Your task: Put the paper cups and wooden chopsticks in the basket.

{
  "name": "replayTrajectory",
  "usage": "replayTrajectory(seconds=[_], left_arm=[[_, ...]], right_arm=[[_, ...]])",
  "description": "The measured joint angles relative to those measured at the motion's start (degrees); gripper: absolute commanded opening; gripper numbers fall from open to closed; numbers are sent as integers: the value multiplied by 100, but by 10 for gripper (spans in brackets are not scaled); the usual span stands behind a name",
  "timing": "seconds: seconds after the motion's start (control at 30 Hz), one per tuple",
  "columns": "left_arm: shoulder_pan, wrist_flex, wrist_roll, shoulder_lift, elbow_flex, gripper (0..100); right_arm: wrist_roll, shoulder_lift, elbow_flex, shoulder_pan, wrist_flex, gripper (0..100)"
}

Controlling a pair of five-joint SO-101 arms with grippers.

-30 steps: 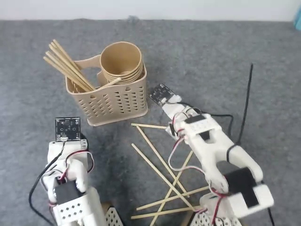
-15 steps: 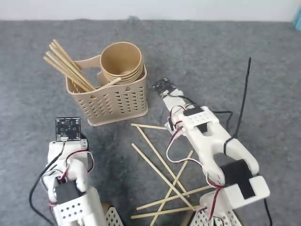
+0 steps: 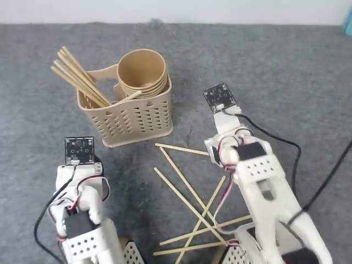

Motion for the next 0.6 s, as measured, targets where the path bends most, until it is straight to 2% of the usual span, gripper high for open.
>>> replayTrajectory(seconds=[0.33, 0.6], left_arm=[[0, 0, 0, 0, 0, 103], [0, 0, 0, 0, 0, 103]], right_arm=[[0, -176, 765, -44, -1415, 6], [0, -176, 774, -26, -1574, 6]])
